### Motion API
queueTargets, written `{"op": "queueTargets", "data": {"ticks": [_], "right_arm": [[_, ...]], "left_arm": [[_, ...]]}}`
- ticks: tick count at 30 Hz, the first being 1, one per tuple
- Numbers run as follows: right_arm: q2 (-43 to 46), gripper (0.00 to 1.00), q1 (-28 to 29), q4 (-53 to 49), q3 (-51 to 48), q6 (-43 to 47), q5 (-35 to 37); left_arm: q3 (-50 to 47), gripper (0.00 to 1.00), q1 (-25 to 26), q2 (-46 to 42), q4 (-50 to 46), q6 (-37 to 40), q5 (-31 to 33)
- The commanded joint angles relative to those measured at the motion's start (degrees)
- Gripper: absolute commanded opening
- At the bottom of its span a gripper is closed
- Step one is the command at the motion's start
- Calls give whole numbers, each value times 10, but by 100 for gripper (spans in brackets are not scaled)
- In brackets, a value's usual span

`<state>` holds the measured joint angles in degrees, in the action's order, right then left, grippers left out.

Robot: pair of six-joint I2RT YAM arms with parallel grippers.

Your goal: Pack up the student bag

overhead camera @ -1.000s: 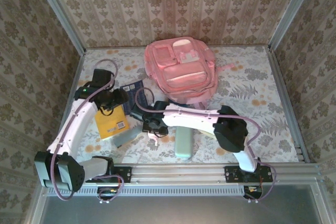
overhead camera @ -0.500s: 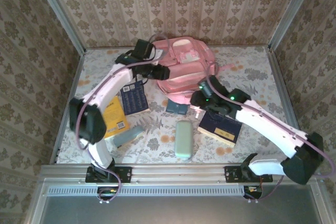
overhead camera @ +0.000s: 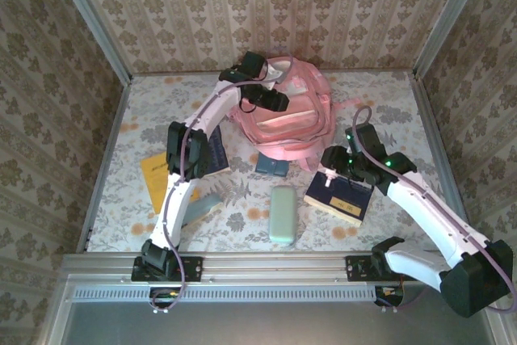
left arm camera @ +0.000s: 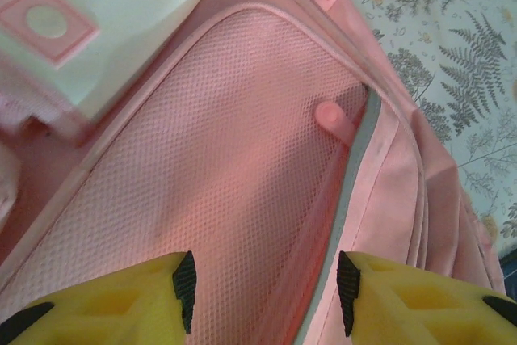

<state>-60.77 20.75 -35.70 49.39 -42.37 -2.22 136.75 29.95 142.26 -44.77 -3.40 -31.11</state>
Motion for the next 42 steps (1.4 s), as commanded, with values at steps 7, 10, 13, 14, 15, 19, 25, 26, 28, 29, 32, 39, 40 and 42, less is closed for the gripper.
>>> {"op": "queueTargets", "data": {"ticks": [7,10,13,14,15,19,25,26,28,29,32,39,40,42], "right_arm": [[17,32,-56,46,-31,5,-85],[14,32,-69,63,-36,5,-95],[14,32,-78,70,-41,-2,-111],[15,32,-81,75,-43,-6,-120],[15,32,-81,78,-45,-9,-125],[14,32,-82,85,-54,-13,-126],[12,31,-82,95,-69,-17,-124],[13,31,-82,94,-68,-15,-121],[17,31,-83,87,-64,-9,-110],[21,31,-83,81,-61,-4,-102],[36,30,-84,68,-53,7,-82],[69,27,-85,74,-45,-6,-64],[71,27,-85,82,-46,-10,-67],[76,27,-85,100,-48,-20,-76]], "left_arm": [[-40,47,1,5,16,-15,-112],[-59,45,5,1,16,-14,-126],[-65,43,11,-2,5,-3,-124],[-66,41,11,-3,2,0,-126],[-66,40,12,-3,0,1,-127],[-73,29,12,-14,6,-1,-139],[-79,5,19,-21,16,2,-138],[-72,0,19,-17,13,1,-138],[-58,0,18,-12,10,-10,-140],[-52,0,16,-14,15,-21,-149],[-30,0,5,-34,40,-65,-164],[28,0,-33,-81,114,-186,-177],[29,0,-34,-87,128,-203,-182],[32,0,-58,-94,153,-231,-188]]}}
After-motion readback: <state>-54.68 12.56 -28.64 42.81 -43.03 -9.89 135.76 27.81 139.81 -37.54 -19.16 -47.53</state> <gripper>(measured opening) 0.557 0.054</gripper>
